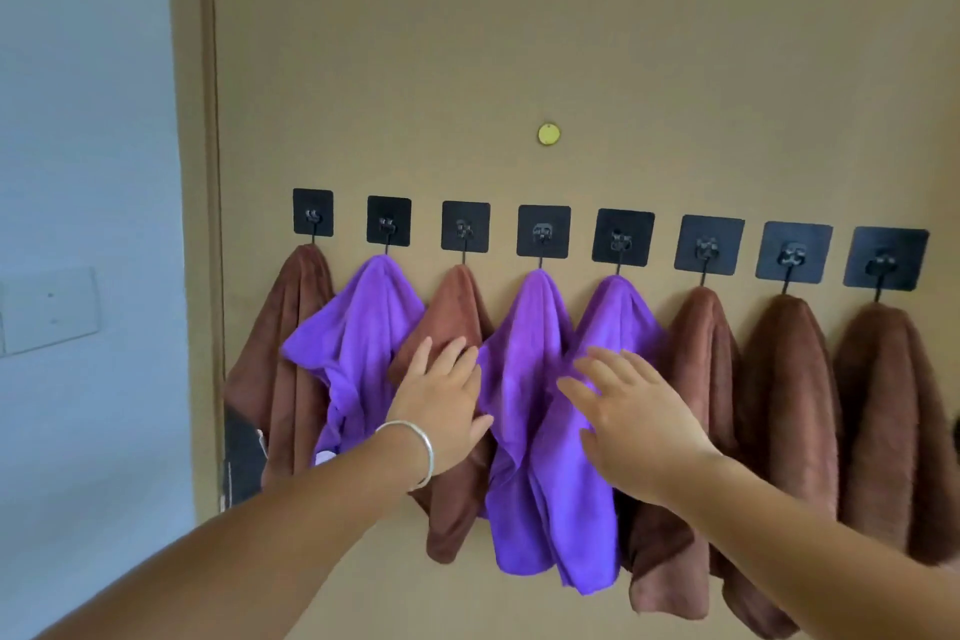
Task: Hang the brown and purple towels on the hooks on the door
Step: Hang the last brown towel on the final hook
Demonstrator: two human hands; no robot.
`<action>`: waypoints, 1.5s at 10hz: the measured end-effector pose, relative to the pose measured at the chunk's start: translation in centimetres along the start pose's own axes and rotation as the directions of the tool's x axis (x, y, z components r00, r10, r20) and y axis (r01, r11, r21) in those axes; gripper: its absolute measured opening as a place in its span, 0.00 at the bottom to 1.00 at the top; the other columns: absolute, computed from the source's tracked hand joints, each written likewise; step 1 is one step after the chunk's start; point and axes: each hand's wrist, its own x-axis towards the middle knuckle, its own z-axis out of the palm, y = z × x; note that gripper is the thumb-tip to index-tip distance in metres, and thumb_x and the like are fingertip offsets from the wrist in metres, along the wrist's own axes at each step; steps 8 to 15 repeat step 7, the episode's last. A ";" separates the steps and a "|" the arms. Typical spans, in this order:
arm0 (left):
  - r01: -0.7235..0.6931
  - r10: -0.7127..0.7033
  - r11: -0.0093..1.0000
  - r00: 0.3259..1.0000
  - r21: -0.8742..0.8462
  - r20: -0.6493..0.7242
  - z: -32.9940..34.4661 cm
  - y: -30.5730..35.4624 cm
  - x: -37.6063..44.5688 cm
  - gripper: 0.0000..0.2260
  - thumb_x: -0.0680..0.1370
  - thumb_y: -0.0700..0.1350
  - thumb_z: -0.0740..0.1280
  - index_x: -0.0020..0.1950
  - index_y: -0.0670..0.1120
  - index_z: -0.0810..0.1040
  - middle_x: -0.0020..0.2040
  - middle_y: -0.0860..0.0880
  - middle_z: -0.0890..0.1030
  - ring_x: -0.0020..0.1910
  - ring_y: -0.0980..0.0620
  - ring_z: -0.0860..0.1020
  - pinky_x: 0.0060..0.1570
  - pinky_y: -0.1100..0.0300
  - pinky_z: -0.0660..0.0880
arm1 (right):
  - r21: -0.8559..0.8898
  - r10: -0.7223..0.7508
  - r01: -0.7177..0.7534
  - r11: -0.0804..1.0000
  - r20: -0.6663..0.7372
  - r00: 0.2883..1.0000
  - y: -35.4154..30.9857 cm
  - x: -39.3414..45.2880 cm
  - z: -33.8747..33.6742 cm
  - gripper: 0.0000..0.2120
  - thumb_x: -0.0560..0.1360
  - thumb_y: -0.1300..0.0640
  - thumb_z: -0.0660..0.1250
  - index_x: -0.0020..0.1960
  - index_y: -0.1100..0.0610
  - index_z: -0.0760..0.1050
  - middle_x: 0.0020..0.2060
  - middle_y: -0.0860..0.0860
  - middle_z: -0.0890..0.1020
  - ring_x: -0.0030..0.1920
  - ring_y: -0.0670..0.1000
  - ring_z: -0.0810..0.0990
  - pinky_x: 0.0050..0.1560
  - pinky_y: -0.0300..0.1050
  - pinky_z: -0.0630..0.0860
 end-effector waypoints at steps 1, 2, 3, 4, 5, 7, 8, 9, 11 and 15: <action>-0.128 0.128 0.992 0.991 0.016 0.032 0.5 0.7 1.1 0.26 0.80 0.55 0.54 0.75 0.44 0.61 0.76 0.44 0.59 0.77 0.43 0.47 0.72 0.38 0.38 | -0.078 0.071 -0.056 0.995 0.200 0.977 -2.6 1.8 1.0 0.29 0.77 0.50 0.57 0.77 0.52 0.58 0.76 0.55 0.59 0.77 0.56 0.48 0.75 0.59 0.44; -0.274 0.274 0.961 0.962 -0.025 -0.011 0.5 1.6 1.8 0.25 0.79 0.49 0.55 0.76 0.46 0.60 0.75 0.45 0.61 0.76 0.43 0.48 0.72 0.39 0.38 | -0.174 0.180 -0.135 0.975 0.274 0.945 -4.0 2.9 1.3 0.30 0.77 0.50 0.56 0.77 0.51 0.54 0.77 0.54 0.55 0.77 0.55 0.44 0.75 0.59 0.41; -0.320 0.317 0.943 0.947 -0.097 -0.045 0.6 1.8 1.9 0.26 0.79 0.48 0.56 0.77 0.47 0.57 0.77 0.44 0.57 0.76 0.43 0.47 0.72 0.39 0.38 | -0.206 0.217 -0.160 0.965 0.291 0.932 -4.9 2.8 0.5 0.33 0.68 0.48 0.69 0.72 0.54 0.68 0.71 0.57 0.69 0.74 0.59 0.62 0.72 0.63 0.59; -0.292 0.287 0.948 0.956 -0.130 -0.057 1.6 0.7 1.4 0.25 0.80 0.50 0.56 0.76 0.49 0.57 0.77 0.42 0.55 0.77 0.43 0.45 0.71 0.39 0.35 | -0.205 0.248 -0.192 0.960 0.302 0.920 -5.1 2.0 0.5 0.34 0.60 0.50 0.75 0.66 0.54 0.77 0.63 0.57 0.78 0.68 0.60 0.73 0.65 0.63 0.70; -0.273 0.262 0.954 0.960 -0.123 -0.099 2.5 -2.1 0.4 0.25 0.80 0.53 0.56 0.76 0.49 0.57 0.78 0.42 0.53 0.77 0.43 0.44 0.71 0.38 0.35 | -0.241 0.265 -0.192 0.951 0.320 0.910 -4.8 2.0 1.2 0.32 0.76 0.49 0.58 0.78 0.50 0.54 0.77 0.54 0.57 0.77 0.56 0.50 0.75 0.59 0.46; -0.134 0.129 0.988 0.989 -0.076 -0.071 3.5 -9.0 -2.2 0.30 0.80 0.58 0.55 0.78 0.52 0.47 0.79 0.44 0.47 0.77 0.45 0.44 0.72 0.41 0.37 | -0.154 0.317 -0.281 0.947 0.323 0.892 -7.2 4.1 0.6 0.32 0.77 0.50 0.55 0.78 0.48 0.49 0.78 0.52 0.52 0.78 0.54 0.44 0.75 0.58 0.42; -0.134 0.129 0.988 0.989 -0.076 -0.071 3.5 -9.0 -2.2 0.30 0.80 0.58 0.55 0.78 0.52 0.47 0.79 0.44 0.47 0.77 0.45 0.44 0.72 0.41 0.37 | -0.154 0.317 -0.281 0.947 0.323 0.892 -7.2 4.1 0.6 0.32 0.77 0.50 0.55 0.78 0.48 0.49 0.78 0.52 0.52 0.78 0.54 0.44 0.75 0.58 0.42; -0.134 0.129 0.988 0.989 -0.076 -0.071 3.5 -9.0 -2.2 0.30 0.80 0.58 0.55 0.78 0.52 0.47 0.79 0.44 0.47 0.77 0.45 0.44 0.72 0.41 0.37 | -0.154 0.317 -0.281 0.947 0.323 0.892 -7.2 4.1 0.6 0.32 0.77 0.50 0.55 0.78 0.48 0.49 0.78 0.52 0.52 0.78 0.54 0.44 0.75 0.58 0.42; -0.134 0.129 0.988 0.989 -0.076 -0.071 3.5 -9.0 -2.2 0.30 0.80 0.58 0.55 0.78 0.52 0.47 0.79 0.44 0.47 0.77 0.45 0.44 0.72 0.41 0.37 | -0.154 0.317 -0.281 0.947 0.323 0.892 -7.2 4.1 0.6 0.32 0.77 0.50 0.55 0.78 0.48 0.49 0.78 0.52 0.52 0.78 0.54 0.44 0.75 0.58 0.42; -0.134 0.129 0.988 0.989 -0.076 -0.071 3.5 -9.0 -2.2 0.30 0.80 0.58 0.55 0.78 0.52 0.47 0.79 0.44 0.47 0.77 0.45 0.44 0.72 0.41 0.37 | -0.154 0.317 -0.281 0.947 0.323 0.892 -7.2 4.1 0.6 0.32 0.77 0.50 0.55 0.78 0.48 0.49 0.78 0.52 0.52 0.78 0.54 0.44 0.75 0.58 0.42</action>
